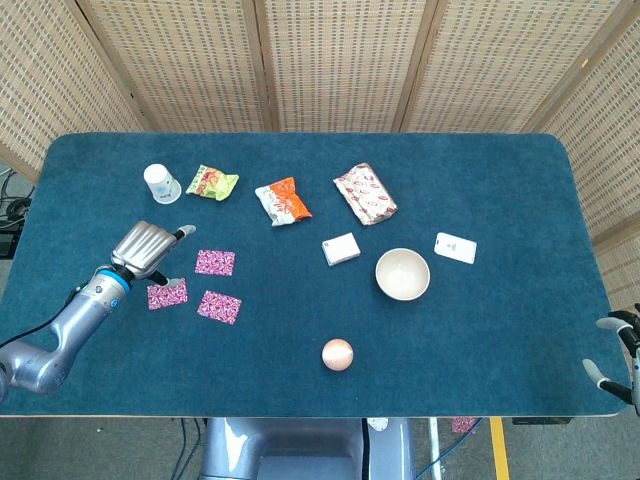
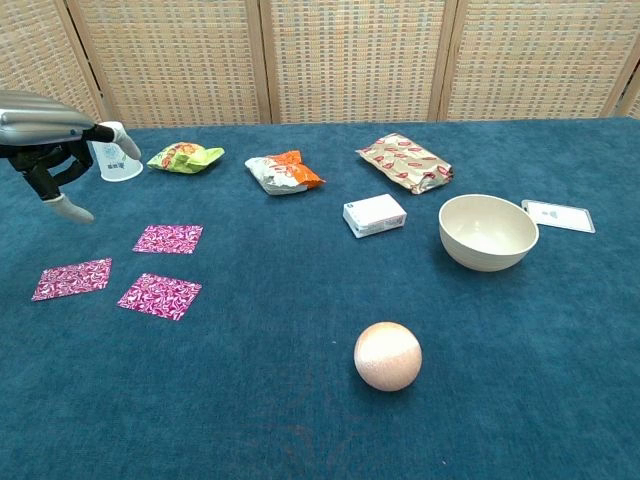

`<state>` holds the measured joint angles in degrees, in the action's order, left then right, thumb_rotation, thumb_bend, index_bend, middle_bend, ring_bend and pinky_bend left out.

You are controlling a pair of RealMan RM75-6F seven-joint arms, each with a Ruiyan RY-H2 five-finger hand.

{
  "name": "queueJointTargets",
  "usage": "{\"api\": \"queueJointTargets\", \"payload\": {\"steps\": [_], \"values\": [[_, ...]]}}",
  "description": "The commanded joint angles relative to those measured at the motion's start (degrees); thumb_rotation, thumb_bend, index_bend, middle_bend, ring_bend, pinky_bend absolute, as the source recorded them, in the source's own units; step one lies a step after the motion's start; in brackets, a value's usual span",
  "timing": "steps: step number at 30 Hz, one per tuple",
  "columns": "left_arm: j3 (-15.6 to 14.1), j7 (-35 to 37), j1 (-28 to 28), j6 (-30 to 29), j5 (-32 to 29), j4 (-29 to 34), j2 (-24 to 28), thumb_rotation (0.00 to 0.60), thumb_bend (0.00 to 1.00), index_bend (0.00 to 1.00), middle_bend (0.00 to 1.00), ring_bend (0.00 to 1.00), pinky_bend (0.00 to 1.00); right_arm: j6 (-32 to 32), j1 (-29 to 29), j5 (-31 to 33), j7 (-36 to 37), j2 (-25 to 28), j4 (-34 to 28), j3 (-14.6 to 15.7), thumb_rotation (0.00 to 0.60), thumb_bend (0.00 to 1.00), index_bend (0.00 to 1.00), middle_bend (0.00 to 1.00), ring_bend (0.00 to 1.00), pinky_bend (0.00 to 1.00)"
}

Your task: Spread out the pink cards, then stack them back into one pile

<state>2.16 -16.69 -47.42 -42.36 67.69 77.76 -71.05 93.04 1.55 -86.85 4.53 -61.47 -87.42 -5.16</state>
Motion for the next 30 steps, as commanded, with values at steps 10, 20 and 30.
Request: {"api": "queueJointTargets", "payload": {"steps": [10,20,30], "values": [[1.4,-2.2,-4.2,5.1,-2.2,-6.0,-5.9,0.421,0.2,0.35,0.81,0.79,0.68,-0.1,0.1,0.6,0.4,-0.2,0.7,-0.2,0.6,0.23,0.35,0.31,0.16,0.14],[2.0,-3.5,-5.4,5.6,-4.3,-11.0,-10.1,0.441,0.2,0.38,0.81,0.79,0.68,-0.4,-0.1,0.9,0.9,-0.4,1.3,-0.5,0.6,0.23,0.35,0.32,0.16,0.14],[1.6,-1.2,-5.1,6.2,-3.4,-14.6,-13.3,0.481,0.2,0.38,0.81,0.79,0.68,-0.3,0.1,1.1,1.4,-0.6,1.8,-0.5,0.6,0.23,0.35,0.32,0.16,0.14]]}}
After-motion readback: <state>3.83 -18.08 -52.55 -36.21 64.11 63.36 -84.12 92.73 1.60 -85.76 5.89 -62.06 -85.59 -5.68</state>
